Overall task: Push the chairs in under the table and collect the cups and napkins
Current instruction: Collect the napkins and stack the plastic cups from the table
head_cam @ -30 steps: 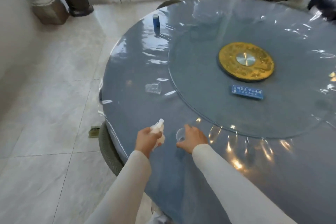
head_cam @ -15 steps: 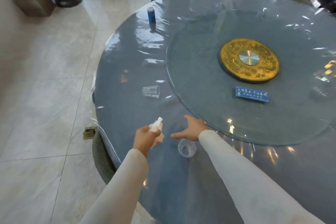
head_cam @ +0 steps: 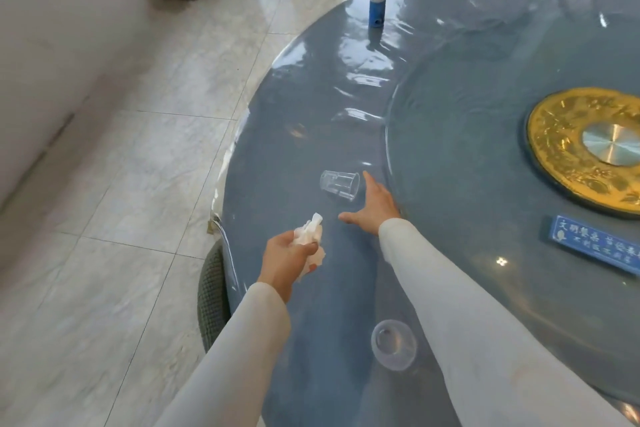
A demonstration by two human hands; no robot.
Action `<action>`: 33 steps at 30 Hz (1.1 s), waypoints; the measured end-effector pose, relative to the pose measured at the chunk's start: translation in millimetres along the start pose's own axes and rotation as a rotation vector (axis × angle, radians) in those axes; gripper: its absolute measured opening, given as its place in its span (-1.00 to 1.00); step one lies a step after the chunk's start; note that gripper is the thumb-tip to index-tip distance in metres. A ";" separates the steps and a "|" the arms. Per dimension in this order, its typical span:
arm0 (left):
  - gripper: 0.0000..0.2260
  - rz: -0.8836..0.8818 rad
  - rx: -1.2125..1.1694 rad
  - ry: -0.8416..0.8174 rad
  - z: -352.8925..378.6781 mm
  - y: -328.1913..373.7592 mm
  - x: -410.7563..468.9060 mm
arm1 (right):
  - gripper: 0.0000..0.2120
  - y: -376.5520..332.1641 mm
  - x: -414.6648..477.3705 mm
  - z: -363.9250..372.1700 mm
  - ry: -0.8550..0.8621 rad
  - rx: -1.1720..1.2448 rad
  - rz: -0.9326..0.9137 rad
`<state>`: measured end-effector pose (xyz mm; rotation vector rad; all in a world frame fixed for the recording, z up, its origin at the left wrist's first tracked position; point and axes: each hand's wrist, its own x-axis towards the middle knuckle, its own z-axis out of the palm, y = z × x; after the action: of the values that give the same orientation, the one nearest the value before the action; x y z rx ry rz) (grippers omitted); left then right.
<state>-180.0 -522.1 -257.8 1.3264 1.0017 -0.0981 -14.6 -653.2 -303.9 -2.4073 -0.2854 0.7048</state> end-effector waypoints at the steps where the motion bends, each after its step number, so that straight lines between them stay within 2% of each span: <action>1: -0.80 0.000 -0.011 0.004 0.5 0.3 1.6 | 0.11 -1.7 7.9 1.7 0.004 -0.003 -0.003; 3: -0.82 0.005 -0.025 0.004 1.1 0.1 3.6 | 0.07 -3.7 20.1 3.5 0.025 0.012 -0.014; 7: -0.81 -0.003 -0.009 0.028 1.0 -2.9 3.4 | -0.21 -2.6 30.6 -0.1 0.063 0.047 -0.029; 9: -0.80 -0.006 0.000 0.051 1.7 -3.3 2.8 | -0.25 -1.7 26.7 -4.3 0.059 0.081 -0.024; 14: -0.76 -0.024 -0.009 0.038 14.5 -12.6 -10.6 | -0.25 5.5 -16.6 -21.1 0.082 0.258 -0.031; 19: -0.83 -0.066 -0.084 -0.007 34.1 -25.8 -44.7 | -0.21 17.5 -82.0 -46.1 0.083 0.330 -0.003; 25: -0.89 -0.012 -0.080 -0.016 29.9 -31.5 -87.4 | -0.15 25.1 -161.2 -67.4 0.054 0.277 -0.035; 33: -0.87 0.021 -0.055 -0.088 18.4 -37.8 -130.5 | -0.21 25.6 -247.5 -66.4 0.092 0.061 -0.106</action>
<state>-270.3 -609.6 -203.1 1.2714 0.9099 -0.1107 -184.0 -794.7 -171.3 -2.3400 -0.3457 0.5459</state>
